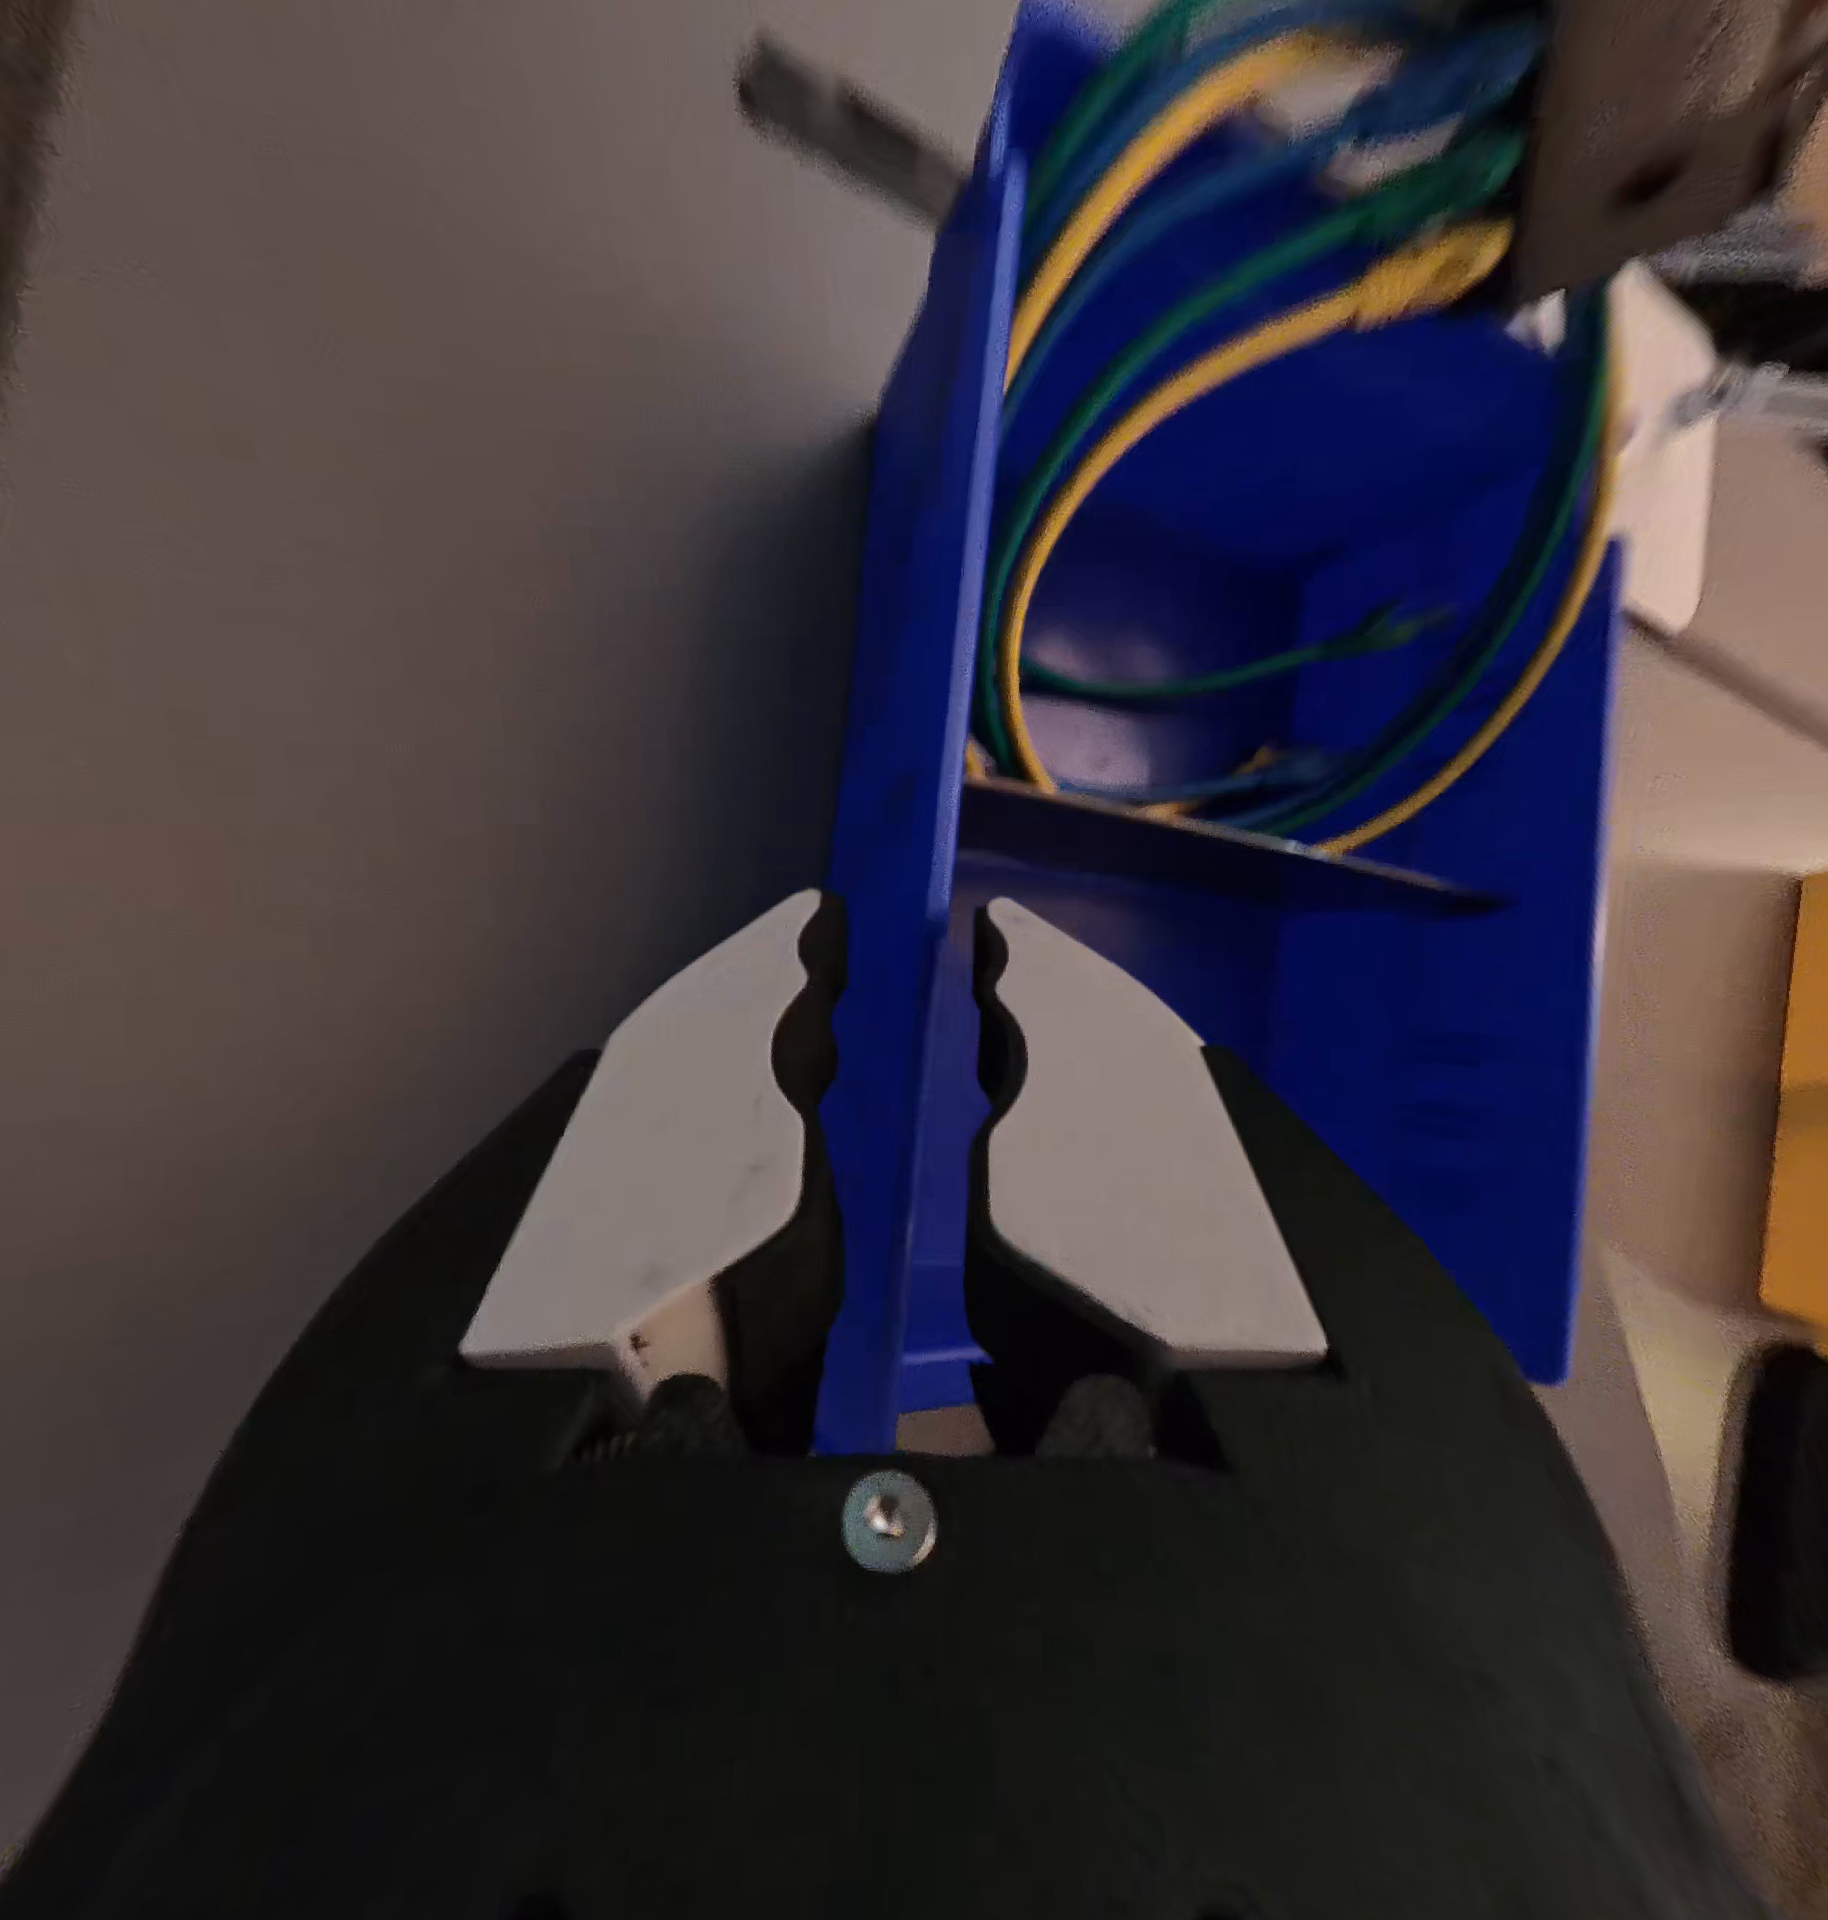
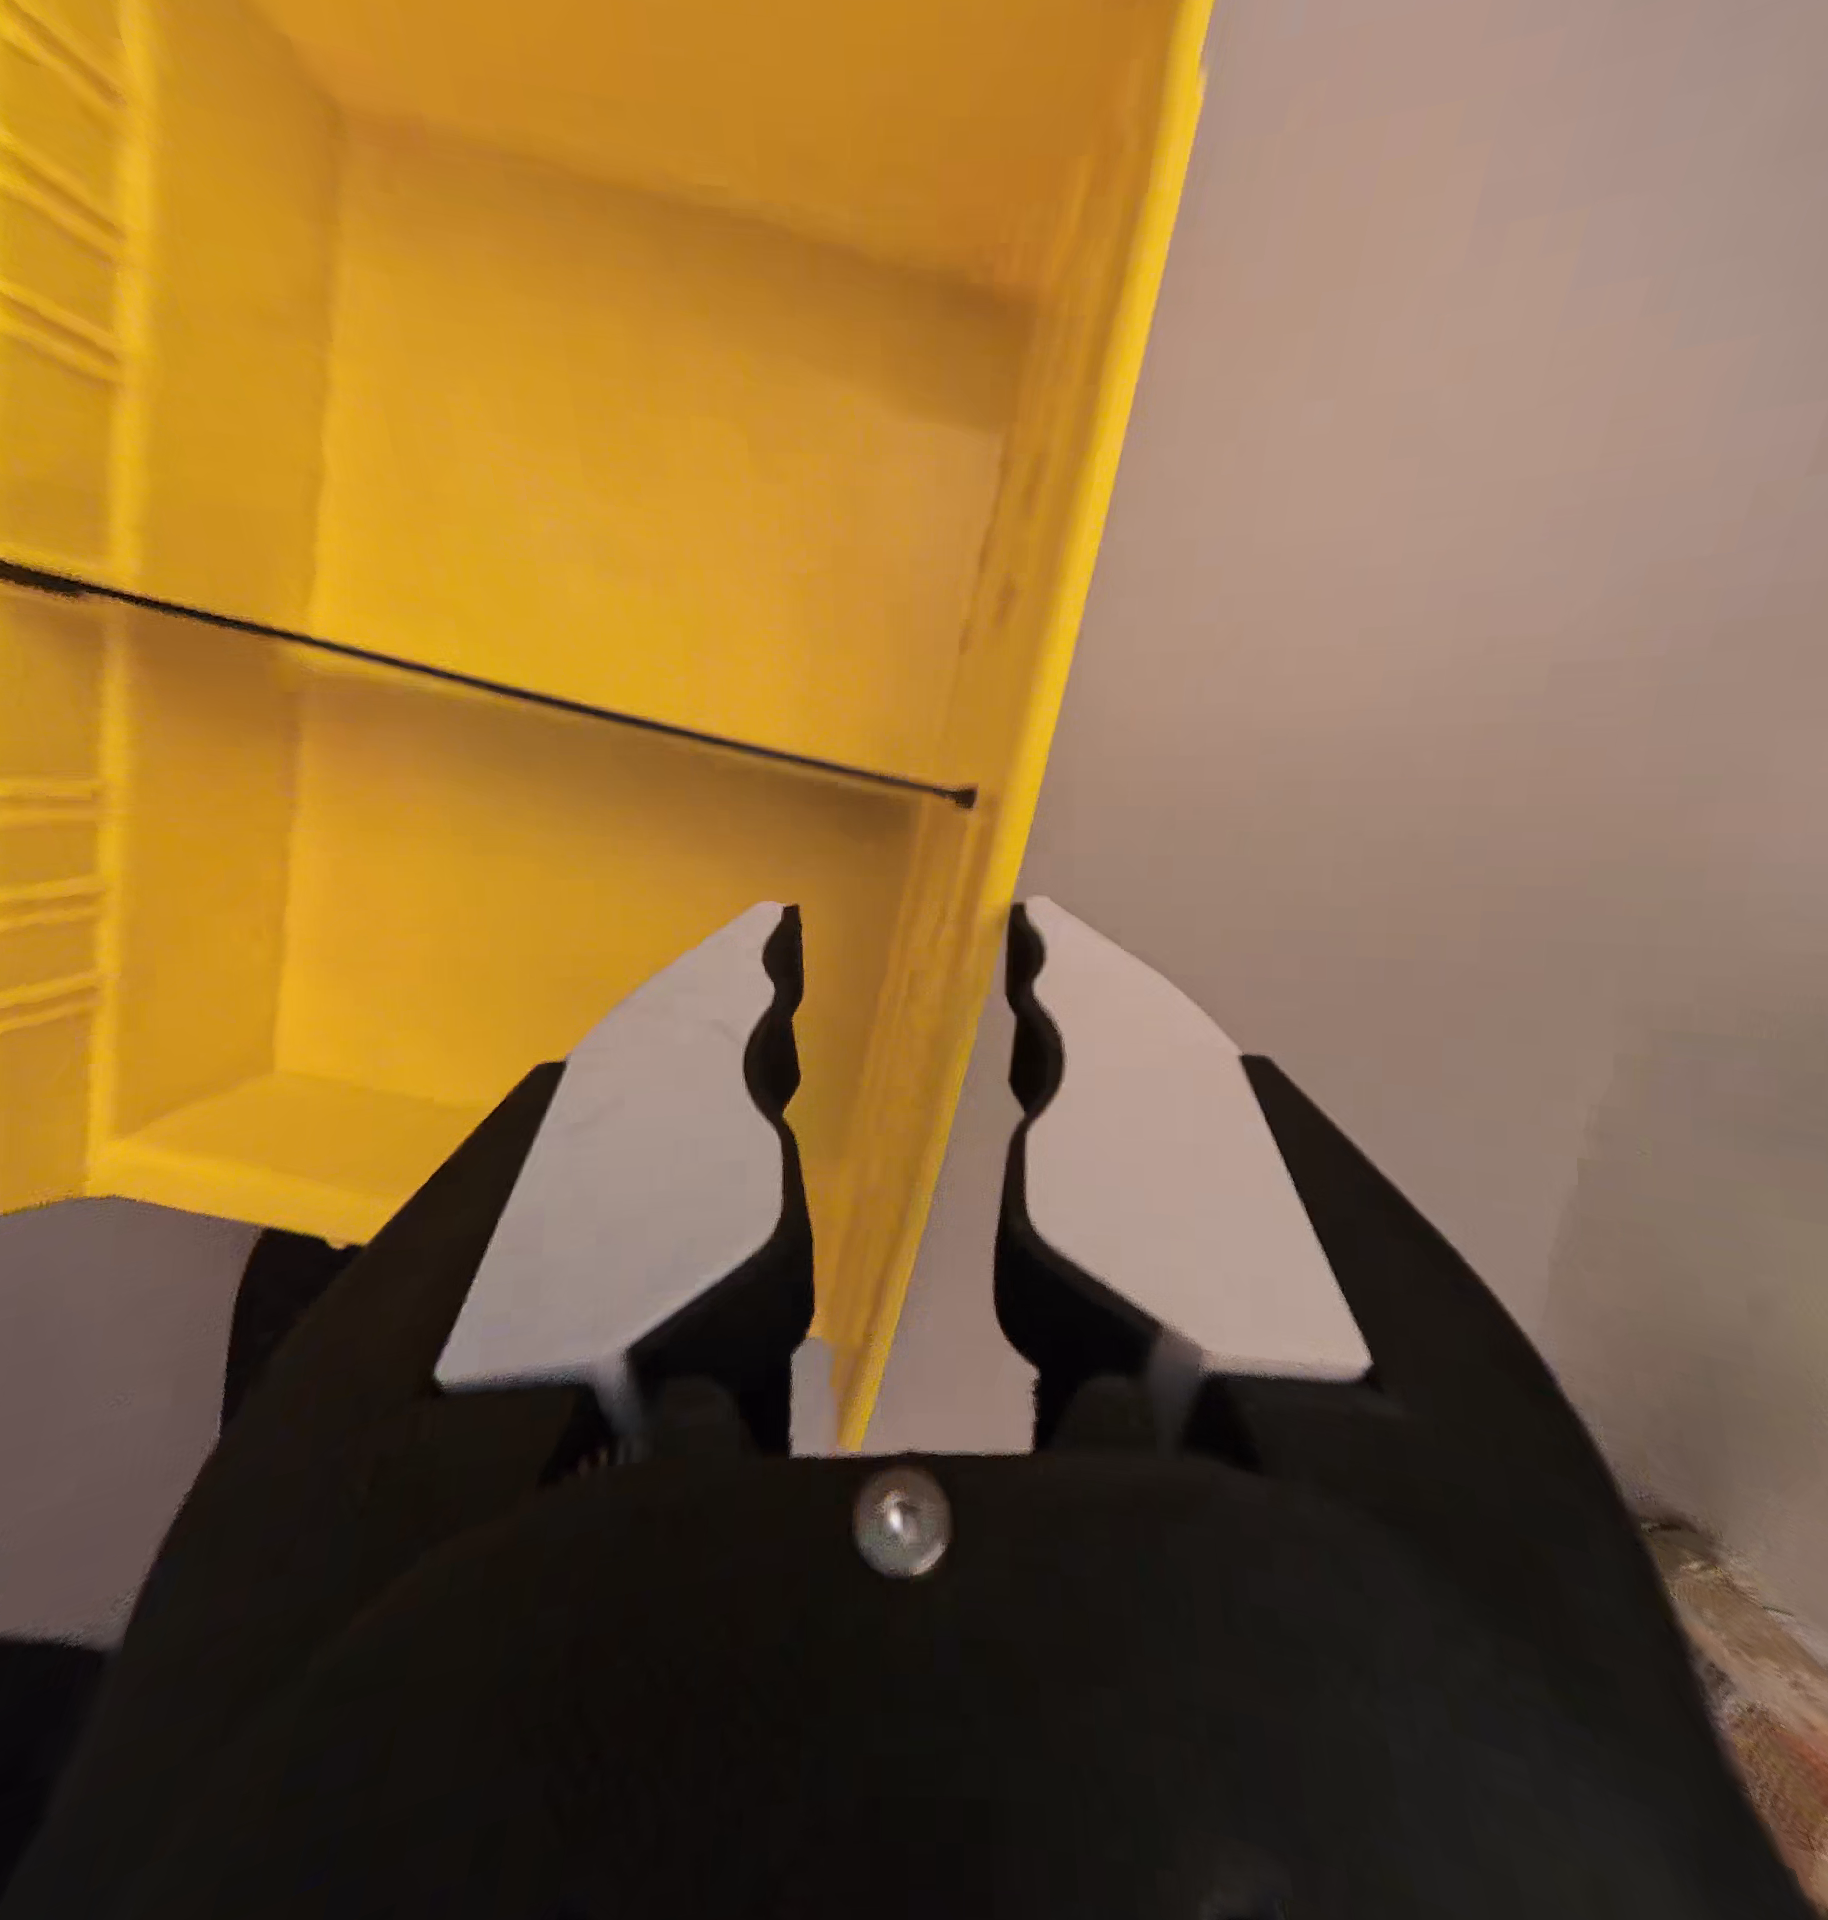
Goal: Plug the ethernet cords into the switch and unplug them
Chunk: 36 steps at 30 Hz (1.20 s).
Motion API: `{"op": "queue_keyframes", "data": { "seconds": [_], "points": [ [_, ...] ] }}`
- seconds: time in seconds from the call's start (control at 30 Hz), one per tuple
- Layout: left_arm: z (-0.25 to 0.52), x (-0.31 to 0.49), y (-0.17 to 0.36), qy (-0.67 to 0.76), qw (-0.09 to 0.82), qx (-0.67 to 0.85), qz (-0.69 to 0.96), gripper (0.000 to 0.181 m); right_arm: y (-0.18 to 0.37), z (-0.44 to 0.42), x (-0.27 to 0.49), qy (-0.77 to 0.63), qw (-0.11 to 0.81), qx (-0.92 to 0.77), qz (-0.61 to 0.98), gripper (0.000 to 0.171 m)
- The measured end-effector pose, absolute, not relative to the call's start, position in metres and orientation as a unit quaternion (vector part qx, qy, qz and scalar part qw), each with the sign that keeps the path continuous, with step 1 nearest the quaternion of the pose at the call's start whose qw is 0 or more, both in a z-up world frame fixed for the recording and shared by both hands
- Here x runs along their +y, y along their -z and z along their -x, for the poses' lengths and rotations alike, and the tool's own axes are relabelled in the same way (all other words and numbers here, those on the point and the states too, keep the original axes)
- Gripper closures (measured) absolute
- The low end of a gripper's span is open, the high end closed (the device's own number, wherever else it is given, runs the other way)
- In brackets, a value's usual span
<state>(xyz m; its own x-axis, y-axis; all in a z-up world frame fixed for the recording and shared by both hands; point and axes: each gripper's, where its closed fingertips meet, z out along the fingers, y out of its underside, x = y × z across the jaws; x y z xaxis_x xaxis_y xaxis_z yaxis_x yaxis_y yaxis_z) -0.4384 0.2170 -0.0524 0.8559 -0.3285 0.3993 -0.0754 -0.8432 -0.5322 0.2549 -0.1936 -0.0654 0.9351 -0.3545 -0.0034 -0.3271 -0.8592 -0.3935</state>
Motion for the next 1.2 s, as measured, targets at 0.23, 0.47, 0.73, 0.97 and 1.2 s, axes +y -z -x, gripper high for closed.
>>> {"op": "queue_keyframes", "data": {
  "seconds": [0.23, 0.47, 0.73, 0.97, 1.2],
  "points": [
    [0.384, 0.232, -0.043, 0.233, 0.493, 0.224, 0.808, 0.125, -0.110, -0.220, -0.122, 0.242, 0.572, 0.053, 0.782, 0.109],
    [0.296, 0.242, -0.039, -0.043, 0.606, 0.338, 0.719, 0.099, -0.202, -0.154, -0.094, 0.296, 0.763, -0.013, 0.574, 0.105],
    [0.247, 0.273, -0.014, -0.216, 0.574, 0.421, 0.668, 0.096, -0.166, -0.150, -0.063, 0.161, 0.766, -0.022, 0.622, 0.105],
    [0.236, 0.315, 0.011, -0.276, 0.473, 0.458, 0.700, 0.094, -0.175, -0.163, -0.078, 0.127, 0.787, 0.000, 0.604, 0.106],
    [0.245, 0.334, 0.017, -0.330, 0.459, 0.406, 0.718, 0.111, -0.179, -0.168, -0.086, 0.097, 0.797, 0.018, 0.595, 0.109]
  ]
}}
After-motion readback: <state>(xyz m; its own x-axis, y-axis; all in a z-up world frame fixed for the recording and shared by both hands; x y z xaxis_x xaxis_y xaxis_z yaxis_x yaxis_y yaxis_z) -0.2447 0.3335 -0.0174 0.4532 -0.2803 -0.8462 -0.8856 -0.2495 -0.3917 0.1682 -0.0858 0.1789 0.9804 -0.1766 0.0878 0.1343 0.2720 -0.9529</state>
